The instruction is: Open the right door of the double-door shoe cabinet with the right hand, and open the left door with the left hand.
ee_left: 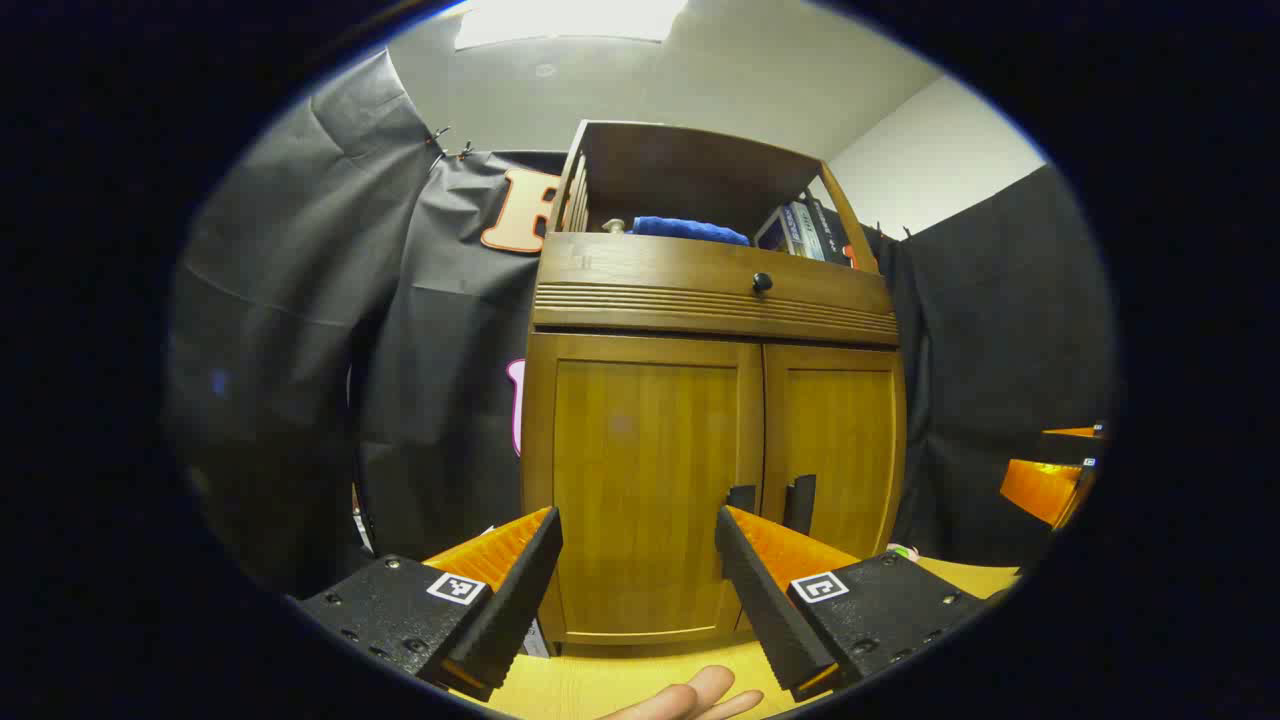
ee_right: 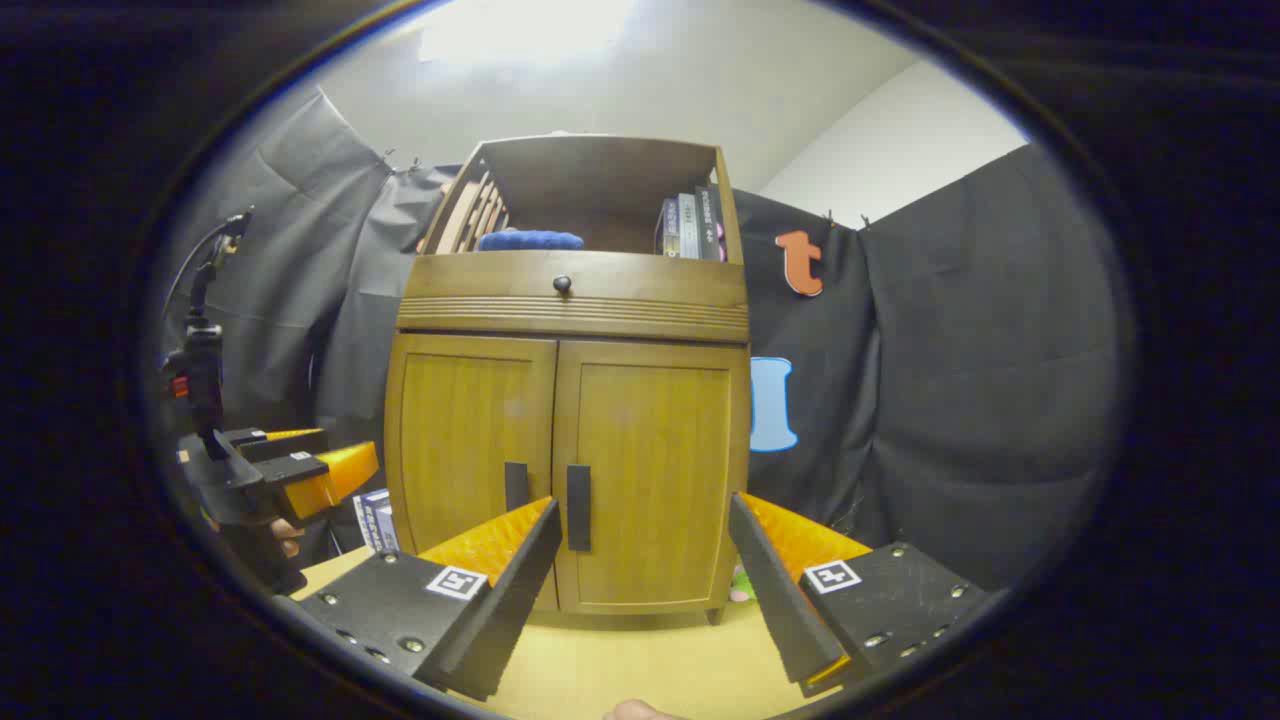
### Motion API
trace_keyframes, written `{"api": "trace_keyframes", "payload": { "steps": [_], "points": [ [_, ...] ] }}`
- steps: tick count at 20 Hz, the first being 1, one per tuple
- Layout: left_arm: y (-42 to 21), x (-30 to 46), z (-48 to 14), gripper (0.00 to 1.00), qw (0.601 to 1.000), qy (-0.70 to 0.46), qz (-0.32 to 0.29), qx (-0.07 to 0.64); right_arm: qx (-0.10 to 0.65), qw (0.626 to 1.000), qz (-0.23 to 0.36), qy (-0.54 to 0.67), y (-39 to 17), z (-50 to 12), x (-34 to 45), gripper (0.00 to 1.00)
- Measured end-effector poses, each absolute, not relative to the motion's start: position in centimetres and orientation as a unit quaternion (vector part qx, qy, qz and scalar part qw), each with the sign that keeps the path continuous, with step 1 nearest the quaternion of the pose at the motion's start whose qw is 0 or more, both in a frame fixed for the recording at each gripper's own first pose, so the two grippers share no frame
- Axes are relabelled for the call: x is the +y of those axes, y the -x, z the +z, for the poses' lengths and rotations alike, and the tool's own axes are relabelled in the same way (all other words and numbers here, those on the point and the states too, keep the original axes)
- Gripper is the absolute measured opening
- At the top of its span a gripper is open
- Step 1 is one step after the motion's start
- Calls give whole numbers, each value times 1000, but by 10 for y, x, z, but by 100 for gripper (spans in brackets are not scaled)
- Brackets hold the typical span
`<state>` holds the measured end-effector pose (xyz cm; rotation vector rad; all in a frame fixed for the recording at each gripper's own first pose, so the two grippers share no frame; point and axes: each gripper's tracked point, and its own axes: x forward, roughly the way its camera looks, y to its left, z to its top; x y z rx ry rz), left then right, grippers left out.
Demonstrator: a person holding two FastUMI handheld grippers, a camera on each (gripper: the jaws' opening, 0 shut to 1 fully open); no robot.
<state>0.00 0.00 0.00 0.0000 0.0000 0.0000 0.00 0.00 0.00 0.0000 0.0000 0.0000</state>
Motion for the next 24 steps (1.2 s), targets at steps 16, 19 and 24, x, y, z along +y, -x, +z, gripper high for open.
{"api": "trace_keyframes", "payload": {
  "steps": [16,19,24],
  "points": [
    [16,-7,7,95,999,8,-35,0,7,1000,8,-1,-20,4,14,96],
    [15,-3,9,95,999,10,-39,2,9,1000,14,3,-40,4,23,96],
    [15,3,12,93,999,13,-47,4,18,1000,18,1,-94,-4,35,100]
  ]
}}
